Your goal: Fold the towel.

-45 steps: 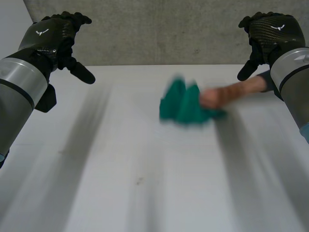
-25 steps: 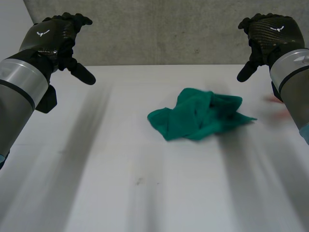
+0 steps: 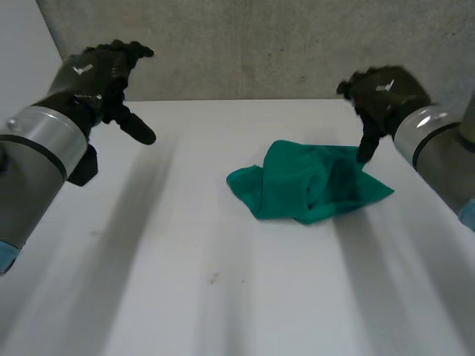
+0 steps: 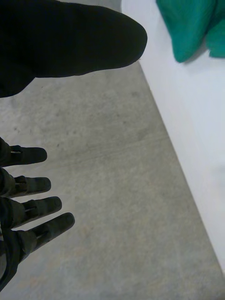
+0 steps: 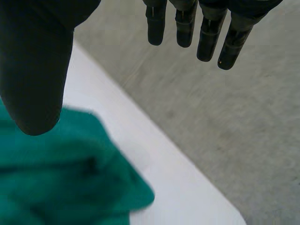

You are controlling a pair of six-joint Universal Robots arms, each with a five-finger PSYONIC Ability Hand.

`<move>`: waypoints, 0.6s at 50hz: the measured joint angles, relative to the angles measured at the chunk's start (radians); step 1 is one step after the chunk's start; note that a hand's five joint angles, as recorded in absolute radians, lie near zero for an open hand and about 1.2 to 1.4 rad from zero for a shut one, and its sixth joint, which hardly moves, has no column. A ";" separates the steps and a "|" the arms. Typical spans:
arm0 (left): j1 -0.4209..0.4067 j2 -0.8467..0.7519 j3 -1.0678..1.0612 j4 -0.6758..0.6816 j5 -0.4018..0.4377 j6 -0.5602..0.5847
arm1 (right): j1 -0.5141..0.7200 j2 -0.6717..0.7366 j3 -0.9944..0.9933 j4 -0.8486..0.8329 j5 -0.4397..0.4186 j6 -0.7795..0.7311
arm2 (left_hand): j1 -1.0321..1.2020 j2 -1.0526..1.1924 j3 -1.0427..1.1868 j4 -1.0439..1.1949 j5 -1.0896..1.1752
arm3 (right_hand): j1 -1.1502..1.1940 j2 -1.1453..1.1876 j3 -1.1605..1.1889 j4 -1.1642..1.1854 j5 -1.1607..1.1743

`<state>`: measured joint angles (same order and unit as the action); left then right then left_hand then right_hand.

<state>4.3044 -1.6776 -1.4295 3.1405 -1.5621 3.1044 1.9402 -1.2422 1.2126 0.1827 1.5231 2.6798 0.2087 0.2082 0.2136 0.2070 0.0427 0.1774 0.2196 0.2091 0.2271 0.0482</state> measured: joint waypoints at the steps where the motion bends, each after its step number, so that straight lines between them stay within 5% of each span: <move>1: -0.004 -0.007 -0.001 0.002 0.001 0.000 | 0.000 0.007 -0.001 0.007 -0.001 -0.016 | 0.000 0.000 0.000 0.000 0.000 | 0.000 0.000 0.000 0.000 0.000; 15: -0.208 -0.424 0.158 0.179 0.053 0.047 | 0.006 0.176 0.002 -0.012 -0.032 -0.108 | 0.207 0.205 0.198 0.207 0.198 | 0.000 0.000 0.000 0.000 0.000; 26: -0.289 -0.789 0.443 0.224 0.133 0.087 | -0.008 0.312 0.002 -0.152 -0.134 -0.056 | 0.208 0.213 0.206 0.213 0.206 | 0.003 0.003 0.012 0.004 0.009; 30: -0.305 -0.873 0.520 0.225 0.136 0.086 | -0.012 0.330 0.000 -0.184 -0.147 0.008 | 0.396 0.380 0.375 0.375 0.361 | 0.050 0.052 0.069 0.045 0.052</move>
<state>3.9990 -2.5503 -0.9094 3.3650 -1.4264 3.1907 1.9281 -0.9127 1.2130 -0.0014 1.3766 2.6876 0.6045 0.5887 0.5886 0.5822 0.4042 0.2274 0.2714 0.2783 0.2718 0.1002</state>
